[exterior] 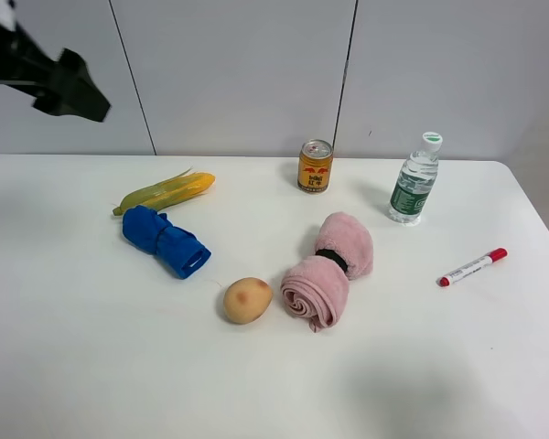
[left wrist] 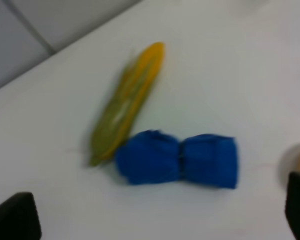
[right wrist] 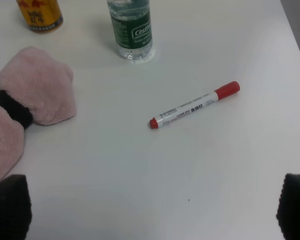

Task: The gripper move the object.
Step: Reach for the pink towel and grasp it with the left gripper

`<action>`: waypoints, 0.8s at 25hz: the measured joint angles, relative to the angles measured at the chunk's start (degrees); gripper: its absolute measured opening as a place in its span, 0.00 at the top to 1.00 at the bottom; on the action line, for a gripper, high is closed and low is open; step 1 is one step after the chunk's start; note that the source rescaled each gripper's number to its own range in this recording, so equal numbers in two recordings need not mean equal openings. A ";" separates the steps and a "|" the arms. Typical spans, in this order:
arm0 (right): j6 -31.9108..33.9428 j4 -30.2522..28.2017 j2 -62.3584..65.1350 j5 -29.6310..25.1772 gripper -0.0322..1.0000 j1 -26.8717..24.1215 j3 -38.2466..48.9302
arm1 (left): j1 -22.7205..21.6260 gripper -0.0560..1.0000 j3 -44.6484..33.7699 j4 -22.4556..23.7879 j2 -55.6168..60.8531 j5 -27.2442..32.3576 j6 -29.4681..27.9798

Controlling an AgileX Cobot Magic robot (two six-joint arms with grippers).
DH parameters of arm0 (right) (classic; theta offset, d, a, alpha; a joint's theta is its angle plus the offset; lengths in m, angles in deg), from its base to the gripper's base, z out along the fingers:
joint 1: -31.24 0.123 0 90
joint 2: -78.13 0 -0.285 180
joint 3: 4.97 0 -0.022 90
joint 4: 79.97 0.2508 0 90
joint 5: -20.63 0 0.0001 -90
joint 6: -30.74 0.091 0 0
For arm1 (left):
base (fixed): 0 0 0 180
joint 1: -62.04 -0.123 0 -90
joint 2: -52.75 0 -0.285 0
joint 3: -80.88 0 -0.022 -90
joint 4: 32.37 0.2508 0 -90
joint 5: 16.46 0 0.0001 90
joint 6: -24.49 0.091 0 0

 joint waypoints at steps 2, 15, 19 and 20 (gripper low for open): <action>0.00 0.00 0.00 0.00 0.00 0.00 0.00 | 3.89 0.00 0.38 0.00 -3.10 0.19 -3.03; 0.00 0.00 0.00 0.00 0.00 0.00 0.00 | 22.84 0.00 0.43 0.12 -20.61 -5.03 -25.59; 0.00 0.00 0.00 0.00 0.00 0.00 0.00 | 26.21 0.00 0.43 0.06 -23.29 -12.52 -28.73; 0.00 0.00 0.00 0.00 0.00 0.00 0.00 | 26.96 0.00 0.43 0.06 -23.75 -14.77 -29.59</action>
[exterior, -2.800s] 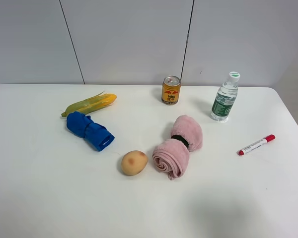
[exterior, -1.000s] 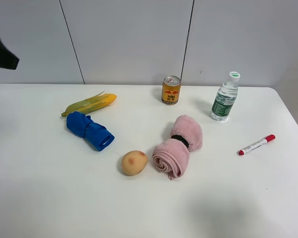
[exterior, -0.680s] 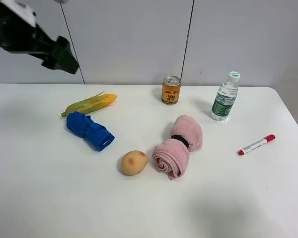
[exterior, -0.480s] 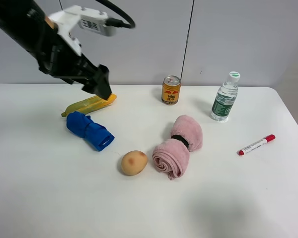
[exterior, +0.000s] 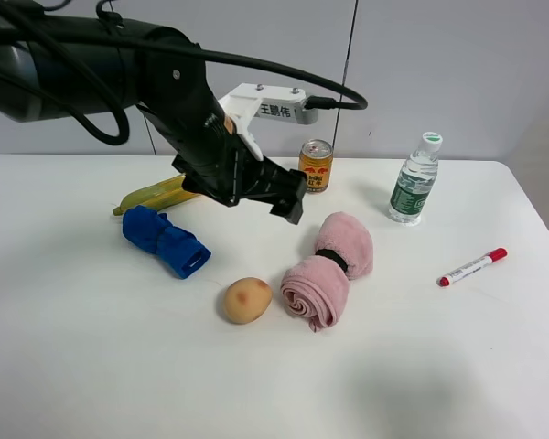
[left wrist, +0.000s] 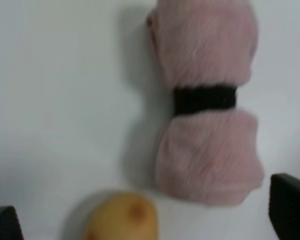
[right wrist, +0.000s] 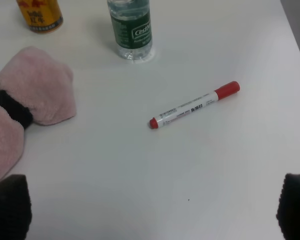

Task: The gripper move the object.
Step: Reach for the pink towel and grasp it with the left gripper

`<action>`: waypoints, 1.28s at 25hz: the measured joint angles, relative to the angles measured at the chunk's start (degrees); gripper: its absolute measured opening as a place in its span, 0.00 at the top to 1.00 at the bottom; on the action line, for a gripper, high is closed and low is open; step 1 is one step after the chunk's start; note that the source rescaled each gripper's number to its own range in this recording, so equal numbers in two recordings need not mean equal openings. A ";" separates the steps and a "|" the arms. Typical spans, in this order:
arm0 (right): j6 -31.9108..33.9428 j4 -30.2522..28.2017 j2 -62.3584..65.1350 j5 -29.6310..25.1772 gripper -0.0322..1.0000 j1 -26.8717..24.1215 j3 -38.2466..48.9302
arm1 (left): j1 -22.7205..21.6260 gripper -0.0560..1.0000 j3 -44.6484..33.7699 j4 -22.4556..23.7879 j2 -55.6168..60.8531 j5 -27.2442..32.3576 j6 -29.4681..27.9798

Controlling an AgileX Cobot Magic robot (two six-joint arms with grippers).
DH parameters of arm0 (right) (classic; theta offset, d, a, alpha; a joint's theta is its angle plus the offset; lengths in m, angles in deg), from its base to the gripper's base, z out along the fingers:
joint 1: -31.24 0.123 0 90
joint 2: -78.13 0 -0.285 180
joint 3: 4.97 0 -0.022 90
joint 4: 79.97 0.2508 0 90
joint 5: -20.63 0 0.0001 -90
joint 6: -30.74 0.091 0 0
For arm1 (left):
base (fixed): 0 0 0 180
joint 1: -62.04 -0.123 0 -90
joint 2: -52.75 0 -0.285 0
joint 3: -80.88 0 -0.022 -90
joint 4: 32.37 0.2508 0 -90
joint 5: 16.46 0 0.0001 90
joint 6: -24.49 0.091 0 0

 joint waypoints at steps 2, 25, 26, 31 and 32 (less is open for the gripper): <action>0.00 0.00 0.00 0.00 0.00 0.00 0.00 | 1.27 0.00 0.00 0.00 -1.09 -3.81 -1.37; 0.00 0.00 0.00 0.00 0.00 0.00 0.00 | 9.31 0.00 14.86 -0.12 -20.86 -4.53 -2.06; 0.00 0.00 0.00 0.00 0.00 0.00 0.00 | 9.31 0.00 15.23 -0.12 -21.74 -3.36 -2.14; 0.00 0.00 0.00 0.00 0.00 0.00 0.00 | 9.25 0.00 15.87 1.02 -24.05 -2.34 -2.98; 0.00 0.00 0.00 0.00 0.00 0.00 0.00 | 9.09 0.00 15.94 1.07 -24.38 -2.34 -3.35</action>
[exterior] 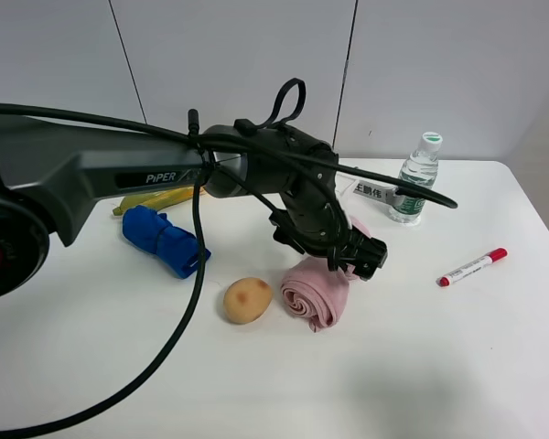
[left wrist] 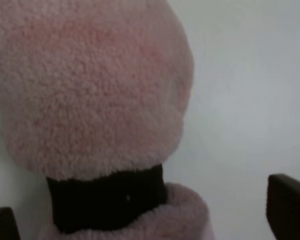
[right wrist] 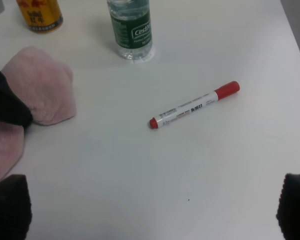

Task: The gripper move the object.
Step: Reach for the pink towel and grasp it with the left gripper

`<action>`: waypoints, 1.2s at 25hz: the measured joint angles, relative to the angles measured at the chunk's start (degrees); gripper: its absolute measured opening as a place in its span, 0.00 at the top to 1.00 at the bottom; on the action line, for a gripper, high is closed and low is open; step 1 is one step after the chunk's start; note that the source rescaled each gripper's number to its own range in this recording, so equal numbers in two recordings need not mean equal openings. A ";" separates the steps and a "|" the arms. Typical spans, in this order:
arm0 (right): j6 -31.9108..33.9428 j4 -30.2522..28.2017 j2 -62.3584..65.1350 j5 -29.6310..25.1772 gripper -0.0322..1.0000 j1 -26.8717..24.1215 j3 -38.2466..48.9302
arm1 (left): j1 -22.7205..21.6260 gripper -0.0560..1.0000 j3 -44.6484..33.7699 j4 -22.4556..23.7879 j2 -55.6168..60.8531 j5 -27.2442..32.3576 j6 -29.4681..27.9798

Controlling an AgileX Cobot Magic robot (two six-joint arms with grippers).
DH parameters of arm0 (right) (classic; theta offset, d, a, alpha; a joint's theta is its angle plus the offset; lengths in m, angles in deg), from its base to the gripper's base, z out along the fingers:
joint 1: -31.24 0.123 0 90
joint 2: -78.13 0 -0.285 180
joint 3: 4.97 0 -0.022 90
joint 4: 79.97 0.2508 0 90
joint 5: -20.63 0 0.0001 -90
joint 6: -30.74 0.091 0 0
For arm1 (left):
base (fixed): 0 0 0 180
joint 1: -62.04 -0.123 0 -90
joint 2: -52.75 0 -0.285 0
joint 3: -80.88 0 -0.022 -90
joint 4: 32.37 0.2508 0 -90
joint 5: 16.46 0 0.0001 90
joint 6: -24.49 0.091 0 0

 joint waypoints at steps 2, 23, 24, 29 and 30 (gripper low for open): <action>0.00 0.00 0.00 0.00 0.00 0.00 0.00 | -0.23 0.00 0.00 0.13 -0.56 -0.08 -0.83; 0.00 0.00 0.00 0.00 0.00 0.00 0.00 | -1.11 0.00 0.07 -4.46 -6.24 -3.59 -1.43; 0.00 0.00 0.00 0.00 0.00 0.00 0.00 | -1.11 0.00 0.07 -4.52 -6.24 -3.59 -1.43; 0.00 0.00 0.00 0.00 0.00 0.00 0.00 | -1.11 0.50 0.07 -4.54 -6.46 -3.53 -1.24; 0.00 0.00 0.00 0.00 0.00 0.00 0.00 | -1.11 0.69 0.07 -4.54 -6.47 -3.53 -1.20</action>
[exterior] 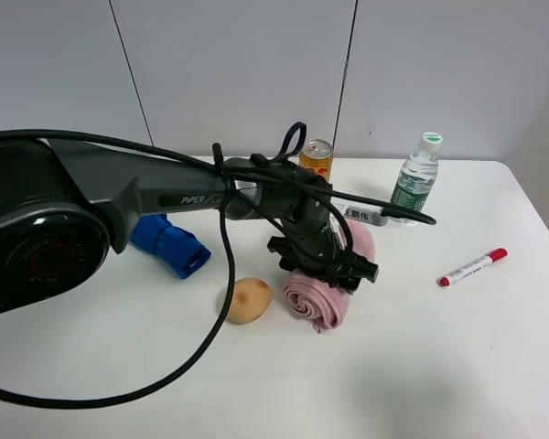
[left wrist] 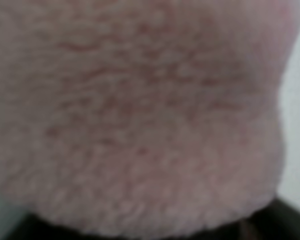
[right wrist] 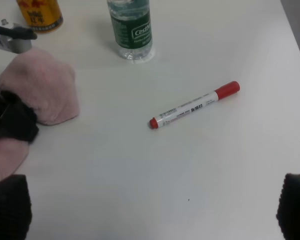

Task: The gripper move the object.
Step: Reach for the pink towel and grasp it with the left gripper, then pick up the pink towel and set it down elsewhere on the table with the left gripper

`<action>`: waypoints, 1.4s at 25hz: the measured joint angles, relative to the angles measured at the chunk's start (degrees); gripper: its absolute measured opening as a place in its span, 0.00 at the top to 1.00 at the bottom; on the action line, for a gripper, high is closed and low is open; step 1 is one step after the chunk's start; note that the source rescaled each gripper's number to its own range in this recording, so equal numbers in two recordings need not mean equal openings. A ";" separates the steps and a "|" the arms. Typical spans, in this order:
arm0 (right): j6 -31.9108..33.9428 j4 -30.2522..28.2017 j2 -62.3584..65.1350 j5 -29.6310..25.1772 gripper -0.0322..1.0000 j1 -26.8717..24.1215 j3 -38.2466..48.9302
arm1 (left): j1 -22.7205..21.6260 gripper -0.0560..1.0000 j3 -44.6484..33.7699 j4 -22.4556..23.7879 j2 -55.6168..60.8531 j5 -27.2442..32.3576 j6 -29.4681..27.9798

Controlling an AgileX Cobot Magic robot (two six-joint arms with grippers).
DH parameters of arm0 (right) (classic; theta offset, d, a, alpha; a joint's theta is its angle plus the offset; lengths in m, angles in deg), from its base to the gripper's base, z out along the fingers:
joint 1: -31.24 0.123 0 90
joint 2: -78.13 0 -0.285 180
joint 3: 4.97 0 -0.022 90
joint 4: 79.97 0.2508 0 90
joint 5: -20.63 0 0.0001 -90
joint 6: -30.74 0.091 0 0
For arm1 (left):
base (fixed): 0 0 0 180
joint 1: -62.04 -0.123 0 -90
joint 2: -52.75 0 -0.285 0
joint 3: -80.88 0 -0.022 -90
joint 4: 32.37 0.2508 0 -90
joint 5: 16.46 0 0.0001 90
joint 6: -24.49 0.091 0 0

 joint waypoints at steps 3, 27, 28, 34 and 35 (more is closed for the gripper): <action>0.00 0.00 0.00 0.00 0.00 0.00 0.00 | 0.00 0.95 0.00 0.00 0.53 0.96 0.02; 0.00 0.00 0.00 0.00 0.00 0.00 0.00 | 9.03 0.95 -12.15 16.72 42.62 33.85 22.27; 0.00 0.00 0.00 0.00 0.00 0.00 0.00 | 8.14 0.95 -15.28 17.50 44.73 33.85 22.33; 0.00 0.00 0.00 0.00 0.00 0.00 0.00 | -1.38 0.95 -35.87 17.61 60.44 22.96 14.12; 0.00 0.00 0.00 0.00 0.00 0.00 0.00 | -3.81 0.95 -39.62 17.57 62.28 18.95 10.20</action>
